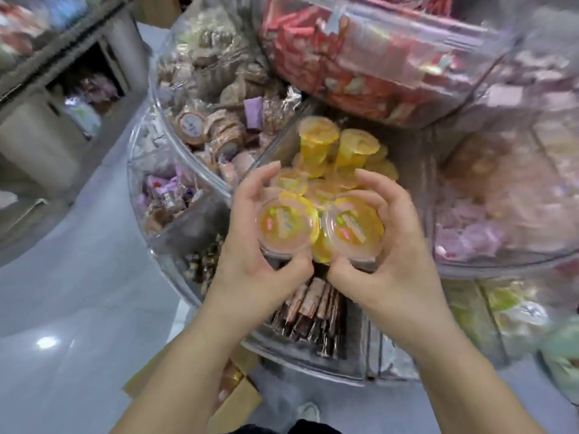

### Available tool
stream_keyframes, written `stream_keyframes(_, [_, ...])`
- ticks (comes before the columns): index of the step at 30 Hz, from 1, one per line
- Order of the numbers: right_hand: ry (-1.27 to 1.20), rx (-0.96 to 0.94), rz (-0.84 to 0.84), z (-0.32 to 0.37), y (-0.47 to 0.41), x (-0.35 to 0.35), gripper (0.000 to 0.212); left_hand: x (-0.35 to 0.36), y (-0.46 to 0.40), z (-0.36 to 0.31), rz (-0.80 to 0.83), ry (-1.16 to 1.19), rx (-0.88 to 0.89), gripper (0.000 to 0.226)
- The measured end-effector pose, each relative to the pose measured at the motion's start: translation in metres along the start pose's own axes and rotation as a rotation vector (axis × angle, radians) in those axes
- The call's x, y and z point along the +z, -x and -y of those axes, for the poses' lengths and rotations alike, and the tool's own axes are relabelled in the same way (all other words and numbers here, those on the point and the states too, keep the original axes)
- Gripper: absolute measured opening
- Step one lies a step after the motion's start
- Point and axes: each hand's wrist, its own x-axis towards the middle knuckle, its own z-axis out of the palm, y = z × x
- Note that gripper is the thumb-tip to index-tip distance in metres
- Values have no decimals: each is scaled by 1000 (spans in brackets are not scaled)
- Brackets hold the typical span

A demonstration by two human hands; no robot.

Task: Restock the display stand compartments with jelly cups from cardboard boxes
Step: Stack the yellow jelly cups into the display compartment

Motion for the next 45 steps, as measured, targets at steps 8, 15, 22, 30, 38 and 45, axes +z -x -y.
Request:
stream_keyframes(8, [190, 107, -200, -19, -22, -86, 64, 44, -43, 0, 159, -69, -65, 77])
stream_keyframes(15, [539, 154, -205, -30, -73, -96, 37, 35, -76, 14, 240, -126, -104, 68])
stream_keyframes(22, [651, 261, -65, -44, -101, -93, 55, 39, -97, 15, 314, -155, -52, 59])
stream_keyframes(30, [764, 209, -28, -40, -107, -109, 59, 38, -106, 21, 325, -105, -24, 60])
stream_keyframes(38, [775, 198, 28, -53, -100, -111, 90, 34, -107, 33, 308, -127, -47, 64])
stream_keyframes(45, [740, 139, -58, -51, -103, -114, 60, 27, -110, 36, 280, -158, -29, 64])
